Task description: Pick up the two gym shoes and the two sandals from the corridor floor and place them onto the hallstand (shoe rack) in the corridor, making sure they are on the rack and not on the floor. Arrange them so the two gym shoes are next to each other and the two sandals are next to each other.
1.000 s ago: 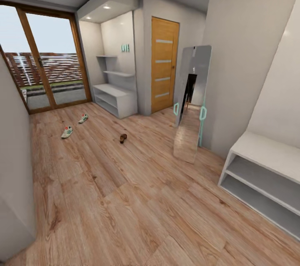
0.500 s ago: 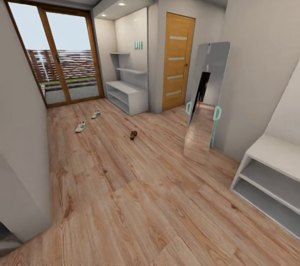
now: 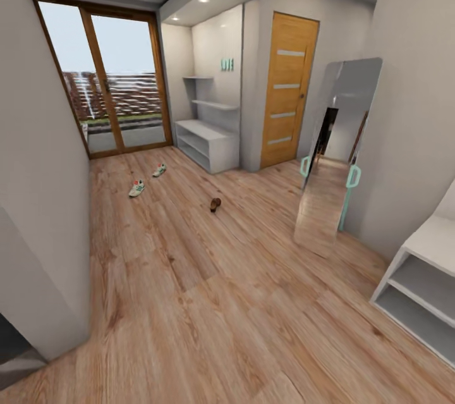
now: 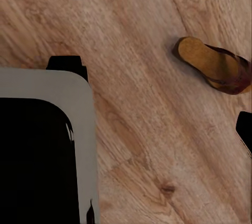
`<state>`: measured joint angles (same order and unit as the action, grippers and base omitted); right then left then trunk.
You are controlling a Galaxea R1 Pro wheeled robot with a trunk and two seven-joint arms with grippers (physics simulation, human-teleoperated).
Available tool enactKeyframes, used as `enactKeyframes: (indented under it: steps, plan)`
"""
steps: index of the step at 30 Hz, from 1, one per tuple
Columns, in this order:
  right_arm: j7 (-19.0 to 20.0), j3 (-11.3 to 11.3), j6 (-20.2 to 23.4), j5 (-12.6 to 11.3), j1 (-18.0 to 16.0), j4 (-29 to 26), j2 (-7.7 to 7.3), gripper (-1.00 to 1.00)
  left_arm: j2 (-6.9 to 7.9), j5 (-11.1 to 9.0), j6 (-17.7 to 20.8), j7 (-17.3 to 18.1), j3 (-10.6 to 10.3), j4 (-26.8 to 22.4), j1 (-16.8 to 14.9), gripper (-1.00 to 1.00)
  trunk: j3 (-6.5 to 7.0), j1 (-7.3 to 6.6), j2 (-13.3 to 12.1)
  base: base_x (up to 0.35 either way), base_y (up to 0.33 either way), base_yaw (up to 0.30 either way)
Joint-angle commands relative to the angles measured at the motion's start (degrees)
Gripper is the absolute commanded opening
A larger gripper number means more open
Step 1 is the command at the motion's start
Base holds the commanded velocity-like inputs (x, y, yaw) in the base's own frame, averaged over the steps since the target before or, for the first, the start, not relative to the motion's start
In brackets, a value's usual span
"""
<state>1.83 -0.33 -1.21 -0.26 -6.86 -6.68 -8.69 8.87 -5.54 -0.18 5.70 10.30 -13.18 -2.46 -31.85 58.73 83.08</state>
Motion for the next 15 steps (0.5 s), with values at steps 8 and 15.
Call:
enactKeyframes:
  steps: [8, 15]
  plan:
    - [0.01, 0.05, -0.01, 0.00, 0.00, 0.00, -0.03, 1.00, 0.01, 0.00, 0.00, 0.08, 0.02, 0.00, 0.00, 1.00, -0.08, 0.00, 0.00, 0.302, 0.000, 0.028]
    - [0.01, 0.07, -0.02, 0.00, 0.00, 0.00, -0.02, 1.00, 0.01, 0.00, 0.01, 0.10, 0.06, 0.00, 0.00, 1.00, -0.09, 0.00, 0.00, 0.318, 0.018, 0.006]
